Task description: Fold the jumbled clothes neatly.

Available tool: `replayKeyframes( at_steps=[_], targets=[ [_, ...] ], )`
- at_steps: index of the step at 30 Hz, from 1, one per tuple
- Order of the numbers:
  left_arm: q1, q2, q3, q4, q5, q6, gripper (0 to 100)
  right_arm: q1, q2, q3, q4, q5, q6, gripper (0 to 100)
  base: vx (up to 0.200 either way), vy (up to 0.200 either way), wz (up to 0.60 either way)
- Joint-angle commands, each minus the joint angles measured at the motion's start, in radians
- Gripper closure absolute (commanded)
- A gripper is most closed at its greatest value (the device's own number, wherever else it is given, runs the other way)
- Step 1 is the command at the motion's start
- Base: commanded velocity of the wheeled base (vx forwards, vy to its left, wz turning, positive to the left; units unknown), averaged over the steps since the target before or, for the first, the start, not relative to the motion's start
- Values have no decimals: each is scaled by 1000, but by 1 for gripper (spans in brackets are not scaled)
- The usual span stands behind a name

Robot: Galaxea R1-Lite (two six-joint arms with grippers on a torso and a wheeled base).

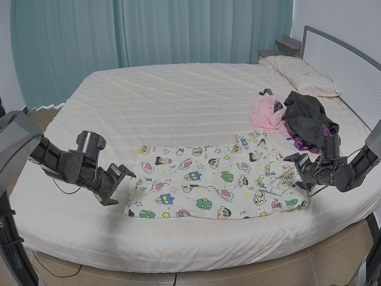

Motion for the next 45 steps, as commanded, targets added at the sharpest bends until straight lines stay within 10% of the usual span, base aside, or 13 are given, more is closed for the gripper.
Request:
replayKeyframes(
  at_steps=[1, 24, 25, 45],
  targets=[
    [-13, -215, 248, -129, -5, -8, 0, 27, 22, 30, -4, -11, 43, 0, 0, 0, 0],
    [-56, -229, 366, -238, -14, -38, 0, 49, 189, -113, -10, -97, 6, 0, 0, 0, 0],
    [-56, -229, 366, -238, -14, -38, 0, 49, 189, -113, -10, -97, 6, 100, 0, 0, 0],
    [-51, -229, 366, -241, -15, -36, 0, 61, 31, -4, 5, -143, -60, 100, 0, 0, 0]
  ],
)
